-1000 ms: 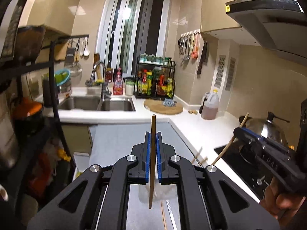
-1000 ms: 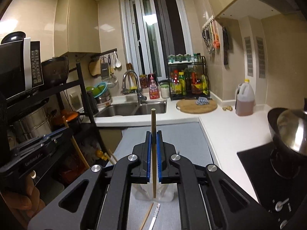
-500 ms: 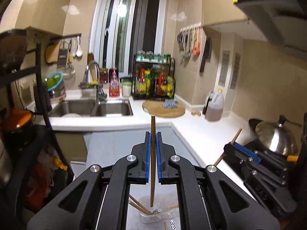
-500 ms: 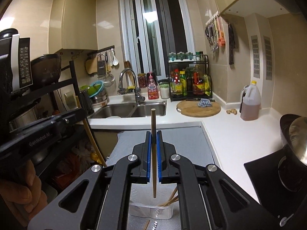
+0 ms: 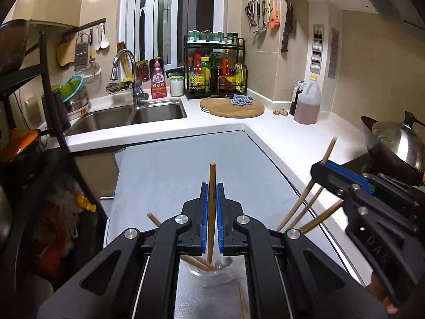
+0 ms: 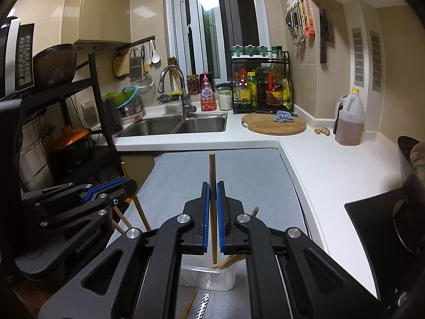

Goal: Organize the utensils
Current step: 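Open the left gripper over the container while the right gripper opens, releasing both chopsticks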

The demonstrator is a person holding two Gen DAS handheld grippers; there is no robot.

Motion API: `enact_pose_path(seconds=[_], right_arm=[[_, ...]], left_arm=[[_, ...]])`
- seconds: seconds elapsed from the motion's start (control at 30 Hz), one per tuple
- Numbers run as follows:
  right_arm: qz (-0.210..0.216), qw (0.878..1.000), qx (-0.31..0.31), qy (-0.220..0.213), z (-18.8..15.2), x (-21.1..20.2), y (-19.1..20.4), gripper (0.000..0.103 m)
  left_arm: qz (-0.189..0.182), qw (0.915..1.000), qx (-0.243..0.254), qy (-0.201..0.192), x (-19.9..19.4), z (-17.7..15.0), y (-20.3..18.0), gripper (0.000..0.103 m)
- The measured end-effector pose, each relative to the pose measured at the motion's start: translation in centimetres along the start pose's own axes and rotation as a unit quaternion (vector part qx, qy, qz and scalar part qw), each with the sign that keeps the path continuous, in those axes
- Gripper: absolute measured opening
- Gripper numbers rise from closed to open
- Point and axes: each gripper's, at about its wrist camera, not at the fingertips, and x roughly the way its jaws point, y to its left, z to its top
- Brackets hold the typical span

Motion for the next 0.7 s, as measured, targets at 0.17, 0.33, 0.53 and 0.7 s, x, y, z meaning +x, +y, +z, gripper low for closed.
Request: enact_pose_path(seconds=[0.17, 0.33, 0.53, 0.7], right_arm=[[-0.014, 1.0, -0.007, -0.016, -0.1, -2.2, 0.3, 0.023], [-0.019, 0.999, -0.005, -0.04, -0.2, -5.5, 0.3, 0.023], [-0.016, 0.998, -0.003, -0.066, -2.2, -10.3, 0.6, 0.023], [-0.012, 0.996, 0.024, -0.082, -5.5, -13.4, 0.4, 0.023]], left_arm=[[0.011, 0.9997, 0.005, -0.019, -2.3, 0.0, -0.5, 0.032], [0.009, 0.9993, -0.008, -0.036, -5.6, -0.4, -0.6, 0.032], [0.007, 0.9983, -0.024, -0.053, -9.5, -2.6, -0.8, 0.041], [0.012, 0.9976, -0.044, -0.052, -11.8, -6.7, -0.9, 0.046]])
